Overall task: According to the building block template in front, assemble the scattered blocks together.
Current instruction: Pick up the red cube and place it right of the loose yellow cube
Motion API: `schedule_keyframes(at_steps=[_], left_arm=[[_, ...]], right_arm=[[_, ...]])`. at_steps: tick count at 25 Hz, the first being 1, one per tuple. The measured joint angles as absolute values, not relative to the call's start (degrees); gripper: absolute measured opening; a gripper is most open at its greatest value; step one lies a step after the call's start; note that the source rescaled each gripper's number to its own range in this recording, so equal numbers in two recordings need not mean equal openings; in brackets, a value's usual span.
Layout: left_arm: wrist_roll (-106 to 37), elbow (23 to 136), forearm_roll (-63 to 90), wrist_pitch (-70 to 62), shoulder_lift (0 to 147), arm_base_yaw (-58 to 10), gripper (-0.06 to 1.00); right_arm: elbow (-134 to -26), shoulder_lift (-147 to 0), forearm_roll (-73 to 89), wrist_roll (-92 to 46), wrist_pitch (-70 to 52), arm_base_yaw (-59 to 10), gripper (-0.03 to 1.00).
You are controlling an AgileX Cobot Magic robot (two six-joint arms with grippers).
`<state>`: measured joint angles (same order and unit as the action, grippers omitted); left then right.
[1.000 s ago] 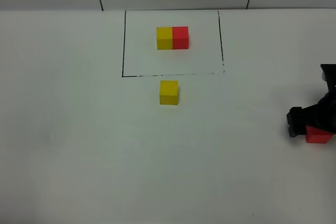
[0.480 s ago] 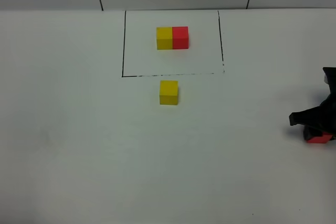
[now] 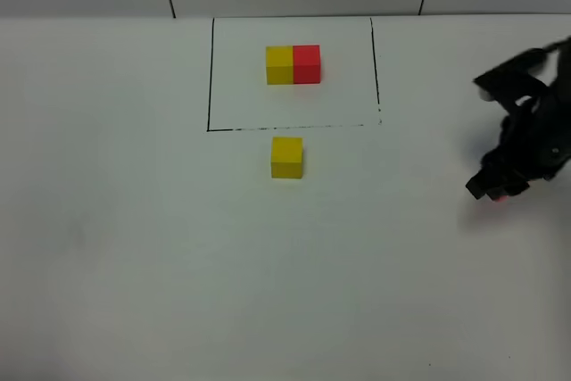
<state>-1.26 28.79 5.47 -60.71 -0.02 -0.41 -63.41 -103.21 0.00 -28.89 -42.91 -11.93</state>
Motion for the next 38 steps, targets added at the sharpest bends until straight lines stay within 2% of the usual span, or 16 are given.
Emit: schedule_keyframes(at_steps=[3, 6, 13, 26, 38], left_arm=[[-1.26, 28.79, 5.47, -60.71, -0.02, -0.41, 0.79], [-1.26, 28.79, 5.47, -60.71, -0.02, -0.41, 0.79], [-1.26, 28.79, 5.47, -60.71, -0.02, -0.41, 0.79], [-1.26, 28.79, 5.47, -60.71, -0.22, -0.41, 0.79], [-1.26, 28.79, 5.47, -60.71, -0.22, -0.41, 0.79]], right_arm=[[-70.32, -105.61, 0.35, -38.46, -46.14, -18.28, 0.01], [-78.28, -109.76, -0.99, -41.78, -50.00, -22.94, 0.01], [-93.36, -120.72, -4.62, -50.73, -58.65, -29.60, 0.01], [-107.67, -132.74, 0.00, -57.44, -63.08, -30.56, 0.01], [-108.75, -136.45, 3.18, -57.54, -61.75, -30.56, 0.01]])
